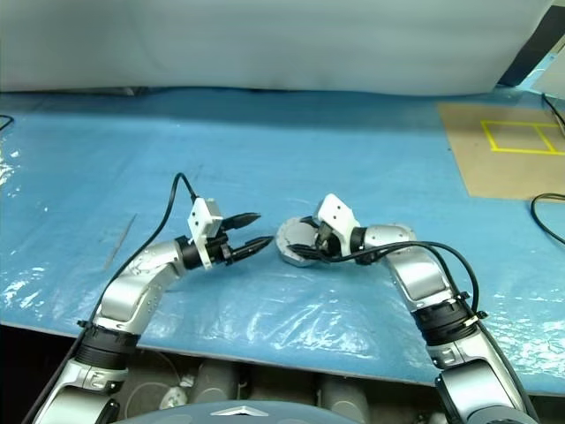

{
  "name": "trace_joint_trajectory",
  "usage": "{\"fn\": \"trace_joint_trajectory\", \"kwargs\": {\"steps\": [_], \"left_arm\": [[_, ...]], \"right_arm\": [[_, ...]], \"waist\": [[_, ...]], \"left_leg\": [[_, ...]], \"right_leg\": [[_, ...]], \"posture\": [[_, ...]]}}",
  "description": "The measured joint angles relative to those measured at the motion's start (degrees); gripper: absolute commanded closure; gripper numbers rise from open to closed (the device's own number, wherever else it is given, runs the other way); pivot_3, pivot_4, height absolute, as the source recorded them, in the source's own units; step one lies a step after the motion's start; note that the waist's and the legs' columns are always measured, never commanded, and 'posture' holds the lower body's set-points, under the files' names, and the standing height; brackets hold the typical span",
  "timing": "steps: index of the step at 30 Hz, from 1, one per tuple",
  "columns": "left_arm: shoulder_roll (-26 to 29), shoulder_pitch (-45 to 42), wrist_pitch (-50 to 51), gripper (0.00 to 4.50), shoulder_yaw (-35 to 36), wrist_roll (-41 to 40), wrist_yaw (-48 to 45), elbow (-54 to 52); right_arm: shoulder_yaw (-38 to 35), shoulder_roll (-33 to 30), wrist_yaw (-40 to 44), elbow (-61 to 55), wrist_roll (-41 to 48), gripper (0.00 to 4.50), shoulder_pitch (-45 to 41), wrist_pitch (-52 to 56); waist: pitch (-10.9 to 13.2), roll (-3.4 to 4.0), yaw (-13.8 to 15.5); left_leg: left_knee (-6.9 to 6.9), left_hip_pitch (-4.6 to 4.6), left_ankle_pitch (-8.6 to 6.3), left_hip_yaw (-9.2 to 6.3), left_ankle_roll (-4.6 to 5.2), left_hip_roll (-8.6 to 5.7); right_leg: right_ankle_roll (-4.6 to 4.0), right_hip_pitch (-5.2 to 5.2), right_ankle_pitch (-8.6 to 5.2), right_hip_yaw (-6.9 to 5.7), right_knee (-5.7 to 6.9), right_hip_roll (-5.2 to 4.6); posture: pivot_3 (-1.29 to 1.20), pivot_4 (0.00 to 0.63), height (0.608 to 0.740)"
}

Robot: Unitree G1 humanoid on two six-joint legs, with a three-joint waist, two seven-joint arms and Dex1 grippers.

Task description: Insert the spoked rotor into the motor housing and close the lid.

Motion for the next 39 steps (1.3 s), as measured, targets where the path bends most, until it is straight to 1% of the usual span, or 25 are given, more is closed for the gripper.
{"fn": "trace_joint_trajectory", "kwargs": {"steps": [6, 16, 18, 22, 27, 31, 38, 39], "left_arm": [[0.2, -0.9, 0.0, 1.18, 0.0, 0.0, 0.0, 0.0], [0.0, -0.9, -0.2, 1.18, 0.0, 0.0, 0.1, 0.7], [-0.2, -0.9, -0.2, 1.18, 0.0, 0.1, 0.1, 0.7], [-1.0, -1.0, -0.2, 1.18, -0.4, 0.2, 0.6, 0.9], [-1.3, -1.2, -0.2, 1.18, -0.7, 0.3, 0.8, 0.9], [-1.3, -1.2, -0.2, 1.18, -1.2, 0.6, 0.8, 1.1], [-1.3, -2.1, -0.8, 1.18, -5.7, 4.7, -0.3, 6.8], [-1.3, -2.7, -1.2, 1.36, -5.8, 5.4, -0.3, 8.2]], "right_arm": [[0.7, 0.7, -0.5, 1.1, -1.3, 1.51, 0.2, -1.5], [3.0, 0.7, -2.0, 3.8, -4.1, 1.51, 1.0, -8.0], [3.6, 0.7, -2.8, 4.2, -5.1, 1.51, 1.1, -8.9], [3.4, 0.8, -2.6, 5.4, -4.7, 1.51, 0.8, -9.3], [2.0, 0.1, -1.0, 5.9, -3.1, 1.51, 0.6, -7.6], [2.1, -0.3, 0.1, 5.8, -2.9, 1.51, 0.6, -7.5], [2.0, 0.0, 0.1, 4.7, -2.7, 1.51, 0.6, -6.0], [2.0, -0.1, 0.1, 4.7, -2.7, 1.51, 0.6, -5.9]], "waist": [[0.0, -0.02, -0.1], [-0.2, -0.08, -0.1], [-0.2, -0.11, 0.0], [-0.3, -0.14, -0.1], [-0.3, -0.1, 0.2], [-0.5, -0.17, 0.4], [-0.5, -0.19, 0.3], [-0.5, -0.19, 0.3]], "left_leg": [[-0.01, 0.14, -0.02, 0.0, -0.02, 0.0], [-0.1, 1.18, -0.15, 0.01, 0.12, 0.02], [-0.17, 1.38, -0.16, 0.01, 0.12, 0.02], [-0.34, 1.64, -0.16, 0.01, 0.13, 0.01], [-0.52, 1.6, -0.16, 0.06, 0.13, -0.03], [-0.67, 1.58, -0.16, 0.16, 0.13, -0.04], [-1.07, 1.57, -0.15, 0.35, 0.14, -0.03], [-1.07, 1.57, -0.15, 0.36, 0.13, -0.03]], "right_leg": [[0.0, 0.12, 0.0, 0.0, 0.0, 0.0], [0.04, 1.12, -0.04, 0.05, -0.16, -0.01], [0.35, 1.3, -0.21, 0.06, -0.23, -0.01], [0.44, 1.53, -0.26, 0.08, -0.45, -0.01], [0.41, 1.6, -0.25, 0.09, -0.67, -0.02], [0.16, 1.63, -0.1, 0.12, -0.85, -0.04], [0.14, 1.36, -0.1, 0.16, -0.88, -0.04], [0.14, 1.36, -0.1, 0.17, -0.88, -0.04]], "posture": [[0.0, 0.15, 0.74], [0.0, 0.15, 0.74], [0.0, 0.15, 0.74], [0.0, 0.15, 0.74], [0.0, 0.15, 0.74], [0.0, 0.15, 0.74], [0.0, 0.15, 0.74], [0.0, 0.15, 0.74]]}}
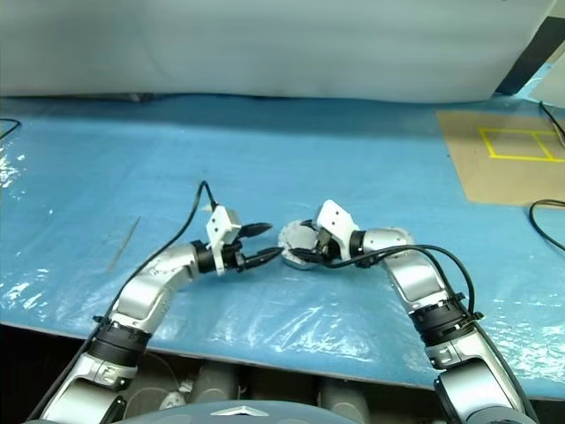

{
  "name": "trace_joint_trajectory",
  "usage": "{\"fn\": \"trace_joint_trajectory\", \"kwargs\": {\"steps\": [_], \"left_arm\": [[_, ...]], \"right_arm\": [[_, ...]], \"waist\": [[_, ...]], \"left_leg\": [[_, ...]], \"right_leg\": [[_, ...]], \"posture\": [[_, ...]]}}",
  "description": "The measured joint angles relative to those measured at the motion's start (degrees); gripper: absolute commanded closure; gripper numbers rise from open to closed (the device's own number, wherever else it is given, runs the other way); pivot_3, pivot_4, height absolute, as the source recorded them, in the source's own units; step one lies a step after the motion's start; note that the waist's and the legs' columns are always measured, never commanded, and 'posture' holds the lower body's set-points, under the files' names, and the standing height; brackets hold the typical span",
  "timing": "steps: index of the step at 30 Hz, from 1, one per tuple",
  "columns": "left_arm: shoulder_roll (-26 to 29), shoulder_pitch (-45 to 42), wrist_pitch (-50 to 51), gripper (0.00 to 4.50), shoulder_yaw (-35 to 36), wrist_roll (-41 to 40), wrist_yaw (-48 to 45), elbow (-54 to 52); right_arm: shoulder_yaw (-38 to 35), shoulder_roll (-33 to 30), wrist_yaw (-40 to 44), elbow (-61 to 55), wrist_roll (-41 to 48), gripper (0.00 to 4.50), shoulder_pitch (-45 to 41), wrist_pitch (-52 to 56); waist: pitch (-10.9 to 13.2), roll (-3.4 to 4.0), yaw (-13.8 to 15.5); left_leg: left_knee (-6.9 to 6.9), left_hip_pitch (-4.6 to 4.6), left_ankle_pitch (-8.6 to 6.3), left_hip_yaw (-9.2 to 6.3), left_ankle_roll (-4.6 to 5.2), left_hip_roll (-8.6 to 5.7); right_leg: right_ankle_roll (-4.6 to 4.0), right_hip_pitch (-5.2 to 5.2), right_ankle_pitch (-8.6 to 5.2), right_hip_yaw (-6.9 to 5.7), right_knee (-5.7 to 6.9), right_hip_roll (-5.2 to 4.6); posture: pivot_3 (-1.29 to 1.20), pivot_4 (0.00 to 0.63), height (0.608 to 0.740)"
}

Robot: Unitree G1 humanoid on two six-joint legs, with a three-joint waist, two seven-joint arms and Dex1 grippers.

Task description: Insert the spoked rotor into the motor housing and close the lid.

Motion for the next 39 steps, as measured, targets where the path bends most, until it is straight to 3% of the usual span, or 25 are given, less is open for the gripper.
{"fn": "trace_joint_trajectory", "kwargs": {"steps": [2, 7, 9, 12, 14, 38, 39], "left_arm": [[0.0, -0.7, -1.1, 1.74, 0.0, 1.0, -0.2, 2.0], [-1.0, -1.2, -2.9, 3.37, -0.1, 1.2, -1.3, 3.9], [-2.1, -1.6, -3.2, 3.37, 0.1, 0.8, -1.4, 3.9], [-2.7, -2.4, -3.4, 3.88, 0.4, 0.1, -2.3, 3.9], [-2.6, -2.5, -3.6, 4.48, 0.7, -0.4, -3.1, 4.1], [-2.9, -4.8, -6.2, 4.48, -0.7, 3.2, -3.0, 8.3], [-2.9, -4.8, -6.3, 4.5, -0.7, 3.4, -3.0, 8.3]], "right_arm": [[-0.2, 0.0, 0.0, -0.2, 0.0, 1.51, 0.1, 0.3], [-0.6, -0.1, -0.1, -0.8, 0.0, 1.51, 0.6, 0.5], [-0.8, -0.1, -0.1, -1.0, 0.0, 1.51, 0.8, 0.5], [-0.9, -0.1, -0.2, -1.3, 0.1, 1.51, 1.0, 0.5], [-1.0, -0.1, -0.3, -1.6, 0.1, 1.51, 1.2, 0.6], [-0.7, -0.6, -0.8, -3.1, 0.3, 1.51, 1.5, 1.7], [-0.6, -0.6, -0.9, -3.1, 0.3, 1.16, 1.4, 1.9]], "waist": [[0.0, 0.0, 0.0], [0.0, -0.01, 0.1], [0.0, -0.01, 0.2], [0.0, -0.01, 0.2], [0.0, 0.0, 0.2], [0.0, -0.01, 0.2], [0.0, -0.01, 0.2]], "left_leg": [[0.0, 0.0, 0.0, 0.02, 0.0, 0.0], [-0.01, -0.05, 0.0, 0.07, 0.0, 0.0], [-0.04, -0.05, 0.0, 0.07, 0.0, 0.0], [-0.1, -0.05, 0.0, 0.09, 0.0, 0.0], [-0.14, -0.05, 0.0, 0.11, 0.0, 0.0], [-0.25, -0.23, 0.0, 0.14, 0.0, 0.0], [-0.25, -0.22, 0.0, 0.14, 0.0, 0.0]], "right_leg": [[0.0, 0.01, 0.0, 0.03, -0.04, 0.0], [0.0, 0.0, 0.0, 0.05, -0.11, -0.01], [0.01, 0.0, -0.01, 0.05, -0.13, -0.02], [0.03, -0.02, -0.02, 0.05, -0.15, -0.02], [0.06, -0.04, -0.05, 0.05, -0.17, -0.02], [0.08, -0.14, -0.06, 0.04, -0.35, -0.03], [0.08, -0.13, -0.06, 0.04, -0.35, -0.03]], "posture": [[0.0, 0.15, 0.74], [0.0, 0.15, 0.74], [0.0, 0.15, 0.74], [0.0, 0.15, 0.74], [0.0, 0.15, 0.74], [0.0, 0.15, 0.74], [0.0, 0.15, 0.74]]}}
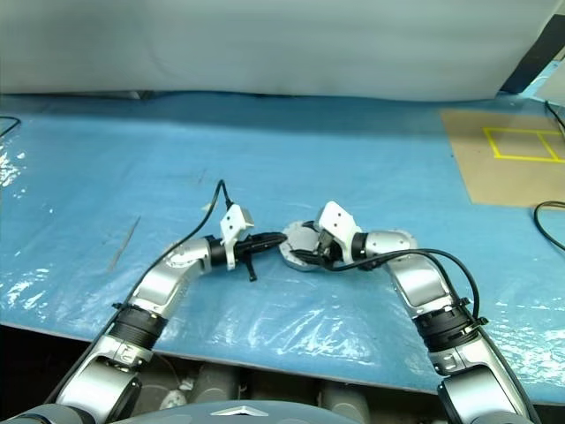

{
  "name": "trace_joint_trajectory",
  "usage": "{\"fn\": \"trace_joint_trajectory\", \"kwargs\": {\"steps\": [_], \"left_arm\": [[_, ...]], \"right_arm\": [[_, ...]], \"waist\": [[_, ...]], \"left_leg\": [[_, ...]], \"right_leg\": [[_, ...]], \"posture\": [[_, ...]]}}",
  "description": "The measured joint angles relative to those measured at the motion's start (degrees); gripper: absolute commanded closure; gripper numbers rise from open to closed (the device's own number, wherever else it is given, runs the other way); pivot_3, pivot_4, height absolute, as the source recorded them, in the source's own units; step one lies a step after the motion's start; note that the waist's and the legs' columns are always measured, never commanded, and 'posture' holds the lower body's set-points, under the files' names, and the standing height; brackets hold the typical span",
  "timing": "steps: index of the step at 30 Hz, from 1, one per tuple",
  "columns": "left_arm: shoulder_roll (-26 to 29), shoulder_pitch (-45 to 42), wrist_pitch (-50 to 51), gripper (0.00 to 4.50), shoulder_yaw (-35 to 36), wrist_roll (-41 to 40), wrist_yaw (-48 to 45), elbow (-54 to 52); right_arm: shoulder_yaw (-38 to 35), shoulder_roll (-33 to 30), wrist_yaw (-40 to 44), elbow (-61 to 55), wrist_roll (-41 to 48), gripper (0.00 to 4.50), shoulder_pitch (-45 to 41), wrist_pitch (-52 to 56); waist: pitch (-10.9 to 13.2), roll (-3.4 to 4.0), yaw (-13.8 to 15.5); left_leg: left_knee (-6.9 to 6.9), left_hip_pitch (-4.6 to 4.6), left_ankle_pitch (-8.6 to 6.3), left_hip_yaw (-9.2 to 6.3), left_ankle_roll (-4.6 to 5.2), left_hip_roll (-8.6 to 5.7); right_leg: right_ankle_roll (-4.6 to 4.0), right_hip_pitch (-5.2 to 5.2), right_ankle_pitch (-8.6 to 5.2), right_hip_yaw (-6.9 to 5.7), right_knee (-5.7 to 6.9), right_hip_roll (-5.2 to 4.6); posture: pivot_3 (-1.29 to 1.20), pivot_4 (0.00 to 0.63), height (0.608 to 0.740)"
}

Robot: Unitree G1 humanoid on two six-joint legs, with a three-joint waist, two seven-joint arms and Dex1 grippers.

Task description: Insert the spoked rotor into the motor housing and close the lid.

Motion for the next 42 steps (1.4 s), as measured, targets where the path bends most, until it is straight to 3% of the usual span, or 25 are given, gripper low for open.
{"fn": "trace_joint_trajectory", "kwargs": {"steps": [4, 11, 21, 31, 42], "left_arm": [[-0.1, 0.0, 0.0, 4.5, 0.0, 0.2, 0.0, 0.0], [-0.3, -0.3, -0.1, 4.5, -0.1, 0.3, -0.1, -0.5], [-0.9, -1.2, -0.2, 4.5, -0.2, 0.3, -0.1, -0.3], [-0.3, -2.1, -0.2, 4.5, 0.5, 0.3, 0.0, 0.4], [0.3, -2.6, -1.3, 4.5, 0.9, 0.6, -0.9, 2.7]], "right_arm": [[-0.5, 0.2, -1.7, 0.0, -0.1, 0.02, -0.2, 1.3], [-2.8, 0.6, -1.8, -2.7, 2.4, 0.02, -0.3, 8.1], [-4.1, -1.1, -1.5, -7.2, 3.6, 0.02, 1.4, 9.8], [-3.6, 1.3, -4.1, -7.2, 2.2, 0.02, -0.1, 9.8], [-3.5, 1.5, -1.5, -7.4, 2.3, 0.02, -4.2, 5.3]], "waist": [[0.0, 0.0, 0.0], [0.0, 0.01, 0.1], [0.0, 0.02, 0.1], [0.0, 0.04, -0.6], [0.0, 0.03, -0.5]], "left_leg": [[0.0, 0.03, 0.0, 0.0, 0.0, 0.0], [0.0, -0.67, 0.09, 0.02, -0.13, 0.0], [0.15, -1.44, 0.19, 0.03, -0.14, -0.02], [0.33, -1.58, 0.23, 0.03, -0.08, -0.01], [0.44, -1.53, 0.26, 0.03, -0.02, 0.01]], "right_leg": [[0.07, 0.03, -0.04, 0.0, 0.0, 0.0], [-0.01, -0.61, 0.01, -0.04, 0.0, 0.01], [0.25, -1.45, 0.18, -0.11, 0.45, 0.02], [0.24, -1.59, 0.2, -0.1, 0.57, 0.02], [0.23, -1.54, 0.21, -0.12, 0.74, 0.02]], "posture": [[0.0, 0.15, 0.74], [0.0, 0.15, 0.74], [0.0, 0.15, 0.74], [0.0, 0.15, 0.74], [0.0, 0.15, 0.74]]}}
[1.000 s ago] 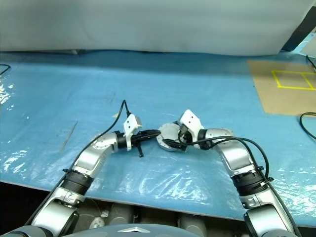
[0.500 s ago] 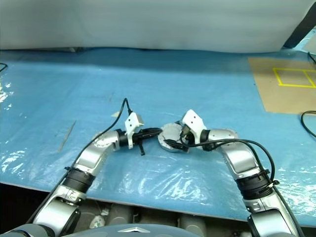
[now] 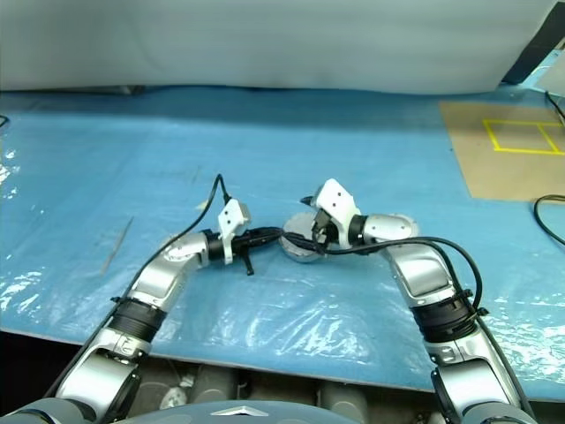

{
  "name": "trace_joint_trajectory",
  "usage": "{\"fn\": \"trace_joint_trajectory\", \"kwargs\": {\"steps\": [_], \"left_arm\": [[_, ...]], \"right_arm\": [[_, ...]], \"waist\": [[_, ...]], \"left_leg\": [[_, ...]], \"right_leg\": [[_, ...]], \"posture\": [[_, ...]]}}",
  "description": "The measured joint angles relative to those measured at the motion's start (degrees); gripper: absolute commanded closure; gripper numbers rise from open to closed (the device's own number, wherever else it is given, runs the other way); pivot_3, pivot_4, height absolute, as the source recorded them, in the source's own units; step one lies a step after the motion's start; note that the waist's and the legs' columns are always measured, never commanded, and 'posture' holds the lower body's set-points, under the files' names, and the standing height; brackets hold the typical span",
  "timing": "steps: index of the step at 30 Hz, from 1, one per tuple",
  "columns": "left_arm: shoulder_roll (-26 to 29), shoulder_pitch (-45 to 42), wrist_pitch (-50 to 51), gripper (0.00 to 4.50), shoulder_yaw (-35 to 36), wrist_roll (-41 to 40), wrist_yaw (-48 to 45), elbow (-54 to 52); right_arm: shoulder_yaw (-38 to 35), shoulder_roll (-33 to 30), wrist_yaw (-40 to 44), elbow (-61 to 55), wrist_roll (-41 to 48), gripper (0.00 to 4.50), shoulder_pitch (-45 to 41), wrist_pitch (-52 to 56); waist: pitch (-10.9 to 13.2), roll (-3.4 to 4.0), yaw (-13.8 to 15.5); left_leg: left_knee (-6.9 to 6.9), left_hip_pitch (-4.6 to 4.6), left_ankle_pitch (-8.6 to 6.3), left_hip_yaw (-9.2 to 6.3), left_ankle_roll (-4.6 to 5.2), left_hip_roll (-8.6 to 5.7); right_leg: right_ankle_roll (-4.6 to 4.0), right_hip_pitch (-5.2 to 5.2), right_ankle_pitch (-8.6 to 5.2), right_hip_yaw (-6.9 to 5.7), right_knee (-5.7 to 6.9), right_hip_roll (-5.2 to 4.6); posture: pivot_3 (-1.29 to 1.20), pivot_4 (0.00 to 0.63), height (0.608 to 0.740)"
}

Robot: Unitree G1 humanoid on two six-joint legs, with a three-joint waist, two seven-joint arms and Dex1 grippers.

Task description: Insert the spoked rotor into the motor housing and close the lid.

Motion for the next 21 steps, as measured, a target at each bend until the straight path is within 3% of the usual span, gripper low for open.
{"fn": "trace_joint_trajectory", "kwargs": {"steps": [12, 21], "left_arm": [[0.1, 0.0, -0.2, 4.5, 0.4, 0.1, 0.3, 0.6], [0.8, 0.8, 9.6, 4.5, 6.4, -9.7, -0.9, -5.7]], "right_arm": [[-0.1, -0.3, 1.4, 2.4, 0.1, 0.02, 0.4, 0.2], [2.3, -1.2, 1.4, 6.1, -3.2, 0.02, 1.3, -3.1]], "waist": [[0.0, 0.0, 0.0], [0.0, 0.0, -0.1]], "left_leg": [[0.57, -0.02, -0.03, -0.01, -0.02, 0.1], [0.78, -0.04, -0.06, 0.03, -0.05, 0.13]], "right_leg": [[-0.25, -0.01, -0.14, 0.02, 0.45, 0.0], [-0.31, -0.06, -0.13, 0.03, 0.6, 0.0]], "posture": [[0.0, 0.15, 0.74], [0.0, 0.15, 0.74]]}}
